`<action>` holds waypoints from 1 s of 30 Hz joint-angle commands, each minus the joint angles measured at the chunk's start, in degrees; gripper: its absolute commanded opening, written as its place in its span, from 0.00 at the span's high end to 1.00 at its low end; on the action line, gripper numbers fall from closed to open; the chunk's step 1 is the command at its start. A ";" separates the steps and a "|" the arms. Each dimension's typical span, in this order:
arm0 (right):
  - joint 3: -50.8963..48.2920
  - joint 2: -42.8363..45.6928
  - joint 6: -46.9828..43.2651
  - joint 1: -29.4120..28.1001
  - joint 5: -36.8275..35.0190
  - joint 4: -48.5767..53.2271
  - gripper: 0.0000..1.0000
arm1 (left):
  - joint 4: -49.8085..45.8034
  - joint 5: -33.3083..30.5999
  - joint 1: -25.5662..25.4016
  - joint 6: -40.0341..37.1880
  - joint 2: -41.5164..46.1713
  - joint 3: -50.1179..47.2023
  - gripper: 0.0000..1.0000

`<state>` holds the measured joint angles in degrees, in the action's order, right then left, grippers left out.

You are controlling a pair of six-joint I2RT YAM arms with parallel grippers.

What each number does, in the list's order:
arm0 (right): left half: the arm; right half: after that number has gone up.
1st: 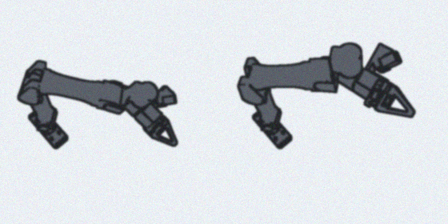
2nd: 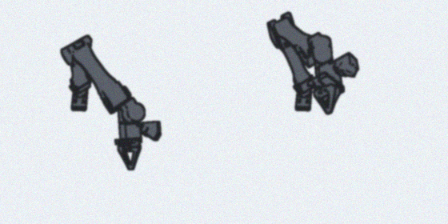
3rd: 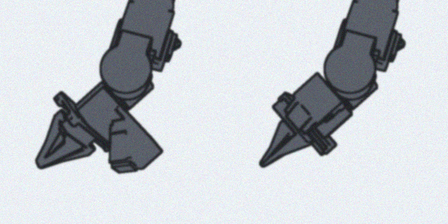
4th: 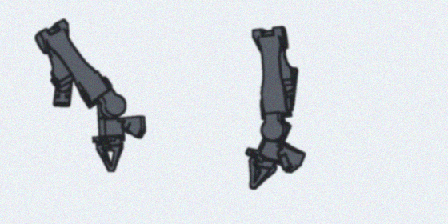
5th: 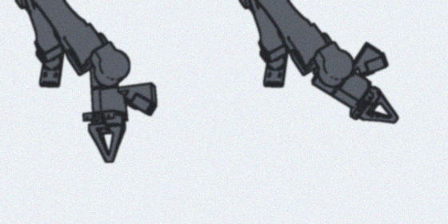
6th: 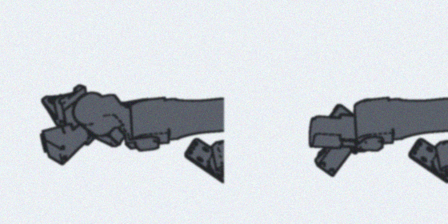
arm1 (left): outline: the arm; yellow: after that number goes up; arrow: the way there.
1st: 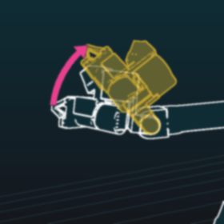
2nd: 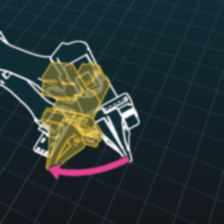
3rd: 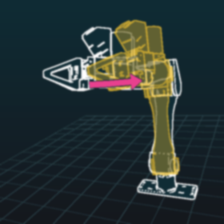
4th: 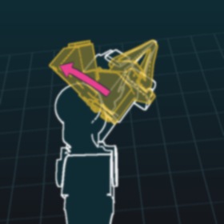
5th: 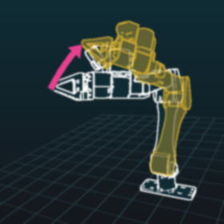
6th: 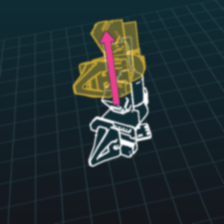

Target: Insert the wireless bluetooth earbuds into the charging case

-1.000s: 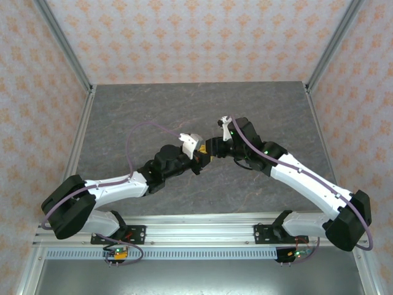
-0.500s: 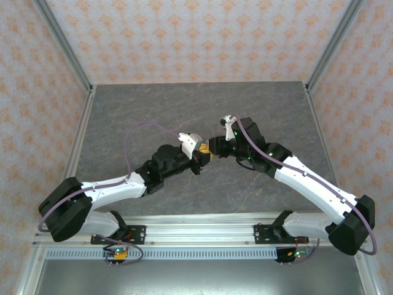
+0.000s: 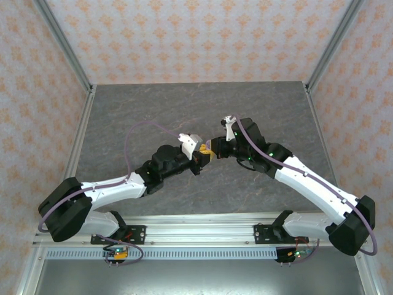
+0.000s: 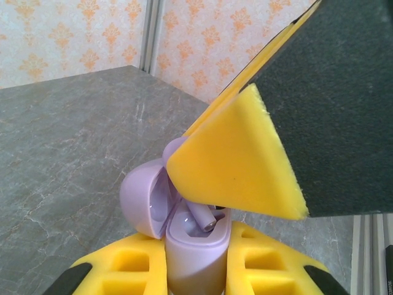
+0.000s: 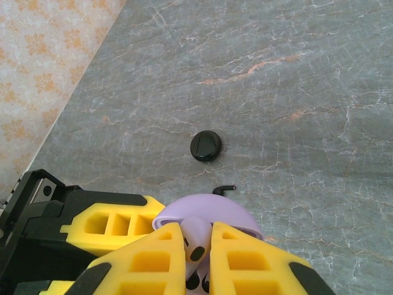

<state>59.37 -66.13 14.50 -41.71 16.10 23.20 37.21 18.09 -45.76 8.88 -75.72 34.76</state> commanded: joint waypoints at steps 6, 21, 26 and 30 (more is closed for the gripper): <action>1.33 1.01 -3.58 -1.89 -1.49 4.54 0.87 | 2.46 1.23 -0.10 -0.79 2.19 1.59 0.94; 3.12 0.66 -5.36 -4.78 -3.34 6.62 0.68 | 1.03 0.54 -0.12 -1.14 2.06 2.33 0.93; 3.19 0.76 -4.78 -4.78 -5.89 6.94 0.65 | 1.61 0.82 -0.10 -1.50 1.98 2.00 0.94; 3.12 1.18 -4.09 -4.78 -7.29 6.55 0.63 | 2.43 1.33 -0.09 -1.95 2.05 1.28 0.94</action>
<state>61.10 -65.71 9.82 -46.11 11.00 27.66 36.12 19.09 -45.76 8.47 -75.46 35.16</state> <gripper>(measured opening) 0.374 0.186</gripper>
